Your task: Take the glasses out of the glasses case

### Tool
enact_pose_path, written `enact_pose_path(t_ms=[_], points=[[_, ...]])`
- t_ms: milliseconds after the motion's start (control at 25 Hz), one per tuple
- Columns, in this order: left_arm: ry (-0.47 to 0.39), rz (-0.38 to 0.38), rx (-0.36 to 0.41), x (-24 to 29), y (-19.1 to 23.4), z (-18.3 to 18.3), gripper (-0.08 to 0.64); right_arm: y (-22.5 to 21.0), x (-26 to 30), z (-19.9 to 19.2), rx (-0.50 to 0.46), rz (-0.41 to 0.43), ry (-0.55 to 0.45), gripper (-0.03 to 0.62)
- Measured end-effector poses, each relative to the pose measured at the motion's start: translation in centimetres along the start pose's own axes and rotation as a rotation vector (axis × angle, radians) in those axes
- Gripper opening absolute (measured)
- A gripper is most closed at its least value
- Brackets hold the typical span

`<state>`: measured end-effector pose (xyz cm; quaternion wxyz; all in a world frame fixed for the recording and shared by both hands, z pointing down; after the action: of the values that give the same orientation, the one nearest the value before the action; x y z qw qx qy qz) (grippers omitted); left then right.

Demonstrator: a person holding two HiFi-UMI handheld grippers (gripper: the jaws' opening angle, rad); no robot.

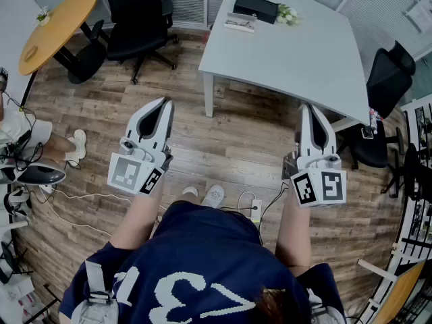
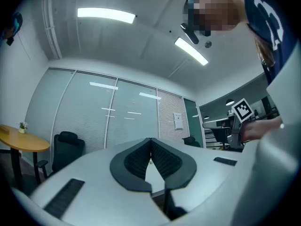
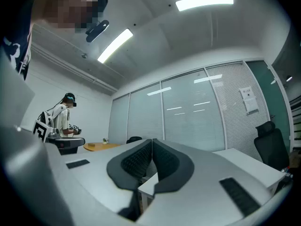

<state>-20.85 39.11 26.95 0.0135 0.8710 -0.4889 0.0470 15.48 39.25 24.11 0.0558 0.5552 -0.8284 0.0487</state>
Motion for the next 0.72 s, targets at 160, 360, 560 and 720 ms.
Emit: enact_pose_path(t_ms=[160, 360, 560, 720], points=[[-0.009, -0.015, 0.014, 0.3, -0.5, 0.4, 0.014, 0.1, -0.3, 0.1, 0.005, -0.008, -0.009, 0.026], [-0.006, -0.012, 0.019, 0.1, -0.8, 0.4, 0.014, 0.2, -0.7, 0.1, 0.018, 0.004, -0.037, 0.026], [0.018, 0.003, 0.014, 0.1, -0.1, 0.1, 0.014, 0.0, 0.1, -0.2, 0.056, 0.030, -0.038, 0.026], [0.016, 0.002, 0.010, 1.7, 1.4, -0.1, 0.014, -0.2, 1.9, 0.0, 0.052, 0.034, -0.028, 0.027]])
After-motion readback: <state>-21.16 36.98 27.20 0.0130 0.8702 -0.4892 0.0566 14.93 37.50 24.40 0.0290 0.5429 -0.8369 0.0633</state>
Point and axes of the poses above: the fingertips, and each gripper's own axes: x forward along the fingers, y to its left, z out of its top, the point moved 10 cm from there along -x, backward along the fingers, and after that the axes turned 15 degrees about y, right-handed, at the moved point
